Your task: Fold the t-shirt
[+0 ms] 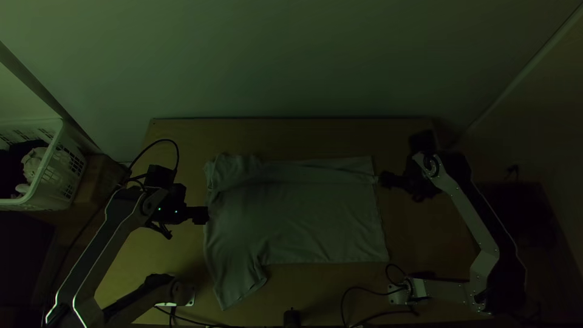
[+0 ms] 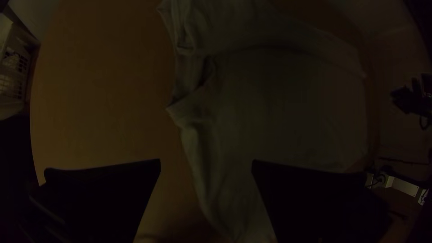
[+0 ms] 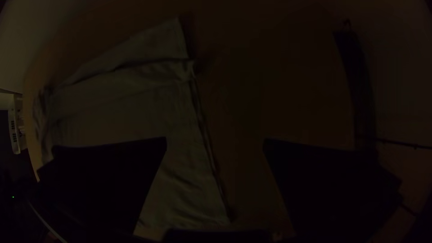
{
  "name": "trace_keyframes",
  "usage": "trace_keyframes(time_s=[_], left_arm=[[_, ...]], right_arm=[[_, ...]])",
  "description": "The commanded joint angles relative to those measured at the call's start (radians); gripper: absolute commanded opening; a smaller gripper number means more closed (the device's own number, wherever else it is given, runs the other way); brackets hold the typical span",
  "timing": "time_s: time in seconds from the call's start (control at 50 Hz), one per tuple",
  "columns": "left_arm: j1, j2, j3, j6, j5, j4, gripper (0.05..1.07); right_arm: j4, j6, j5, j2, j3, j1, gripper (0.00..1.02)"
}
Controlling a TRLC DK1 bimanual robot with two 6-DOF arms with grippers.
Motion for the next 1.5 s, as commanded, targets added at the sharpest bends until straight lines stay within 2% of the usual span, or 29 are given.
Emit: trace_keyframes(time_s=[0.0, 0.18, 0.28, 0.38, 0.46, 0.6, 0.96, 1.32, 1.48], left_arm=[[0.003, -0.069, -0.038, -0.090, 0.006, -0.052, 1.02], [0.005, -0.140, -0.069, -0.245, 0.006, -0.102, 1.02], [-0.038, -0.147, -0.091, -0.291, 0.032, -0.164, 1.02], [-0.144, -0.159, -0.123, -0.281, 0.041, -0.169, 1.02], [-0.184, -0.159, -0.138, -0.238, 0.041, -0.192, 1.02], [-0.248, -0.153, -0.131, -0.222, 0.043, -0.249, 1.02], [-0.368, -0.083, -0.221, -0.252, 0.026, -0.249, 1.02], [-0.543, 0.074, -0.264, -0.364, 0.014, -0.117, 1.02], [-0.578, 0.147, -0.278, -0.367, -0.022, -0.082, 1.02]], right_arm=[[-0.043, 0.050, 0.002, -0.020, -0.032, 0.033, 0.98], [-0.139, 0.120, 0.000, -0.019, -0.049, 0.065, 0.98], [-0.159, 0.128, 0.000, -0.020, -0.072, 0.085, 0.98], [-0.165, 0.126, 0.000, -0.020, -0.092, 0.101, 0.98], [-0.172, 0.125, 0.000, -0.020, -0.095, 0.102, 0.98], [-0.179, 0.125, 0.000, -0.022, -0.102, 0.102, 0.98], [-0.178, 0.126, -0.002, -0.022, -0.135, 0.116, 0.98], [-0.165, 0.126, -0.003, -0.008, -0.144, 0.121, 0.98], [-0.158, 0.126, -0.005, -0.008, -0.158, 0.122, 0.98]])
